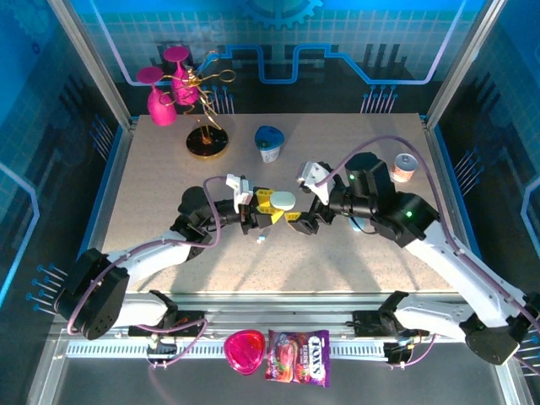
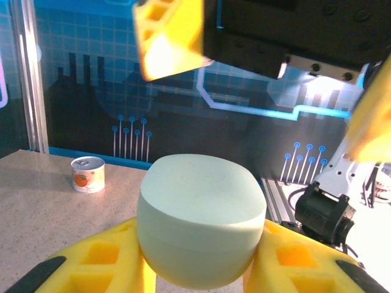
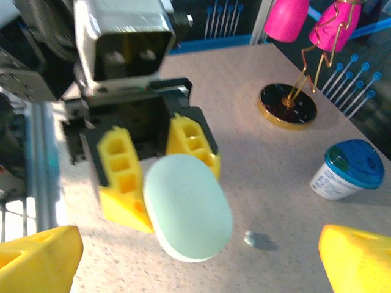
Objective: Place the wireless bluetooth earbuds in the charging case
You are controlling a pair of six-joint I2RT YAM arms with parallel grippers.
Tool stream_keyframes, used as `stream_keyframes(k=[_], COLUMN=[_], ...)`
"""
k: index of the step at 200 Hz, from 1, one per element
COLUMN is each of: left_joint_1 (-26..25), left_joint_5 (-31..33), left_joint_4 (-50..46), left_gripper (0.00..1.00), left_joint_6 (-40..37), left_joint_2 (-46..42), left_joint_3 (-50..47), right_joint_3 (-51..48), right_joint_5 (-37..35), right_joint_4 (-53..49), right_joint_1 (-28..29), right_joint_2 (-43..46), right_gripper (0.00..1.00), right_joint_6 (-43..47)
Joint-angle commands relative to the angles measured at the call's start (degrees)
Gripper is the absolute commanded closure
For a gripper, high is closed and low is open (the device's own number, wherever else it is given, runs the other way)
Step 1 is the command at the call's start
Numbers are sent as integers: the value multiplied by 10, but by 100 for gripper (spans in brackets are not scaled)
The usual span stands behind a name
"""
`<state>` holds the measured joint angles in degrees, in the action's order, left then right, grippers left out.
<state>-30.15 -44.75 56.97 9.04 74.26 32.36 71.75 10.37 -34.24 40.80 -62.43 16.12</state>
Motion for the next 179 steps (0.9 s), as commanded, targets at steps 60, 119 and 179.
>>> stream_keyframes(k=[60, 119, 179], left_joint_1=[2, 2, 2], left_joint_5=[-52, -61, -68], left_joint_4=[2, 2, 7], left_gripper=[68, 68, 68], left_joint_6=[-9, -16, -17], left_joint_2=[-24, -23, -21], left_joint_3=[-11, -11, -11], right_joint_3=[52, 58, 56], right_joint_5=[-105, -137, -141], right_joint_4=[-38, -29, -16], right_joint_1=[12, -8, -22], right_joint_2=[-48, -35, -25], right_gripper=[0, 0, 1], right_joint_6=[26, -14, -40])
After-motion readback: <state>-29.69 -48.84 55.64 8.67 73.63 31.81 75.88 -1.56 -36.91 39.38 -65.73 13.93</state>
